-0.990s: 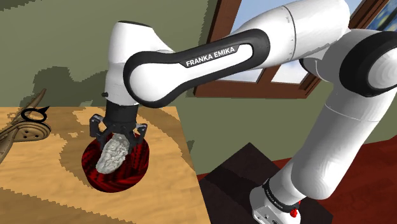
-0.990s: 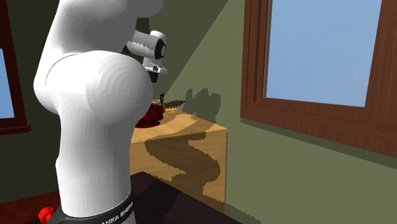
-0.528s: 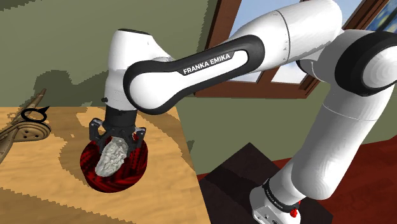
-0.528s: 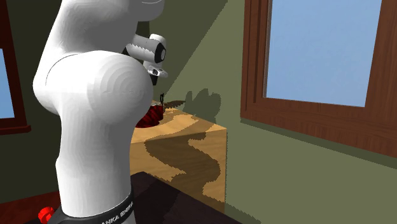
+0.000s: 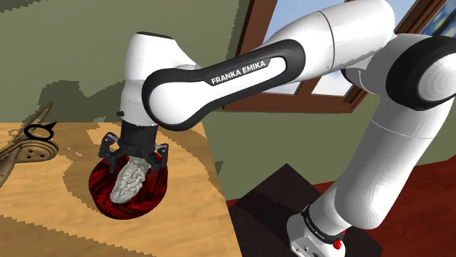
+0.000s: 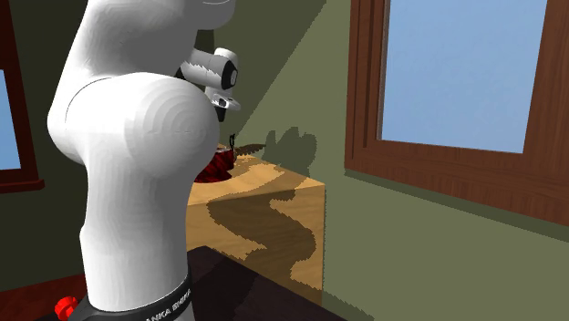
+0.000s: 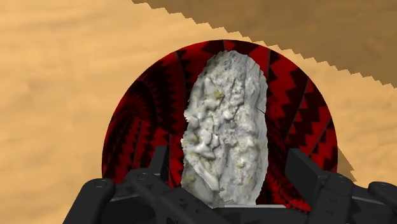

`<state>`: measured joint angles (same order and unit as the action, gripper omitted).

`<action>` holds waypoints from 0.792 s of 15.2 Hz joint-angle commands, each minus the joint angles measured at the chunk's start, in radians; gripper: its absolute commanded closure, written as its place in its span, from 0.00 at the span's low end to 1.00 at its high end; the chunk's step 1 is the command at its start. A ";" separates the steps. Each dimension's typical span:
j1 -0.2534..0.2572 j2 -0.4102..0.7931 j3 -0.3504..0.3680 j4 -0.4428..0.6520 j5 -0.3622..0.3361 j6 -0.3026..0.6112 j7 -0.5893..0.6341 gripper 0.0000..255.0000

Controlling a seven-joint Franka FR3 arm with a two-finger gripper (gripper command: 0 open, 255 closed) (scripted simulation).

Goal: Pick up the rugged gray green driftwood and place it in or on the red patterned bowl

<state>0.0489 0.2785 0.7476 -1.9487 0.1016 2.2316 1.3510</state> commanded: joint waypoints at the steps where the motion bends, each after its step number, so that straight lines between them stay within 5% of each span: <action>1: 0.002 0.008 -0.003 -0.005 -0.004 -0.001 0.002 0.00; 5: -0.039 -0.063 0.009 0.049 0.042 -0.118 -0.029 0.00; 12: -0.039 -0.063 0.009 0.049 0.042 -0.118 -0.029 0.00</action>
<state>0.0102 0.2159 0.7561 -1.9004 0.1441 2.1140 1.3218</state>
